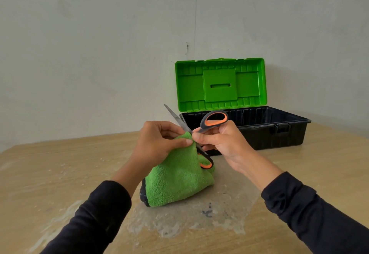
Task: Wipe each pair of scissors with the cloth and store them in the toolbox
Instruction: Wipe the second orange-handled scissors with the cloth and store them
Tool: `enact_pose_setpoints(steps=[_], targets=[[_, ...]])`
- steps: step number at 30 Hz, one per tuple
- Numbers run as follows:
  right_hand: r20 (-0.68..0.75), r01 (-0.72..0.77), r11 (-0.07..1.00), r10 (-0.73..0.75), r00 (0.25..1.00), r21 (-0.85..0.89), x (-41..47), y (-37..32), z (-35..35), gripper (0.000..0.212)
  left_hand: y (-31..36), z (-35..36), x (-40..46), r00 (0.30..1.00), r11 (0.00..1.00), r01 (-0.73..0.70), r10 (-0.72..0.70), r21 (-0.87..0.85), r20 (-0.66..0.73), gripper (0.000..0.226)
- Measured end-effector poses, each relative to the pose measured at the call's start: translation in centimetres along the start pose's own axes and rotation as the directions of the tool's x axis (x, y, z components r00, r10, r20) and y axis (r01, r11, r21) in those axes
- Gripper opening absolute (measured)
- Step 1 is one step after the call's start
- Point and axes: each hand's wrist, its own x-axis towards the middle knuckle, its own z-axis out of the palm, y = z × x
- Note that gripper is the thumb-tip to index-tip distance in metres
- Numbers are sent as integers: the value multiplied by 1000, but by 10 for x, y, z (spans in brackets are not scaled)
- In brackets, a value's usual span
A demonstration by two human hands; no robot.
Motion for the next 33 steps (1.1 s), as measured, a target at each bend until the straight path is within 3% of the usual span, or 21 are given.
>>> enact_pose_setpoints(steps=[5,10,19,24,33], targets=[[49,38,998,-36,998,-41,0,-4,-6,9,-3,1,0,988,980,-136,123,148,92,15],[48,48,997,-46,998,-58,1,-9,-16,9,-2,-1,0,973,934,-230,212,273,93,10],[62,65,997,-63,996,-30,-1,-8,-12,10,2,9,-6,980,968,-179,192,174,-57,20],[48,60,997,-58,997,-42,0,-10,-13,10,1,9,-6,981,964,-182,191,195,-29,15],[-89,12,1000,-12,996,3,9,-18,-40,9,-1,-12,-1,996,994,-17,25,104,-81,13]])
